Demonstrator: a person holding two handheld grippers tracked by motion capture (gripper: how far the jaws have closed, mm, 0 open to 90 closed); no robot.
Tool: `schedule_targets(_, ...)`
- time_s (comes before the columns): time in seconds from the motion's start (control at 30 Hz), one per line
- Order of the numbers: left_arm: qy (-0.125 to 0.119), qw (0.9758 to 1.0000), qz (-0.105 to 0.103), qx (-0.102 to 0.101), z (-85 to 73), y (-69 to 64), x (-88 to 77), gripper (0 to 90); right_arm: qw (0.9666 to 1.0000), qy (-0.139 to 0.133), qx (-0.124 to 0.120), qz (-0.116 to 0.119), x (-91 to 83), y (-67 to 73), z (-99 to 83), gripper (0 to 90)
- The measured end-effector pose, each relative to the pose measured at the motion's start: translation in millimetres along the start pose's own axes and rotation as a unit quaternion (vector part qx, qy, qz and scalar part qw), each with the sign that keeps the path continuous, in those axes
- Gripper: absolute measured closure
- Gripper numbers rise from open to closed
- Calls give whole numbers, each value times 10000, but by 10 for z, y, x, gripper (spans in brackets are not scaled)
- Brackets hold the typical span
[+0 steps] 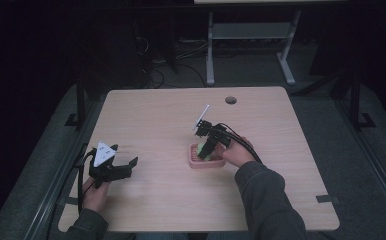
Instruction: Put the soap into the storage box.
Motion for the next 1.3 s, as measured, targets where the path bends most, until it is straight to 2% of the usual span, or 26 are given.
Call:
schedule_targets(0.8, 15, 10000, -12, 17, -8, 3, -10, 142, 9998, -193, 75, 58, -78, 1, -62, 249)
schedule_targets(1.3, 40, 10000, -29, 81, -10, -14, 0, 142, 9994, -337, 75, 39, -213, 15, -124, 249)
Point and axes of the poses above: each handheld gripper's, and its own axes: x roughly forward along the jaws, z roughly out of its top, y roughly to its left, the point moved 6 cm from there along x, roughly forward along the jaws, and after that the axes turned 7 degrees about z, right-handed, at the moved point
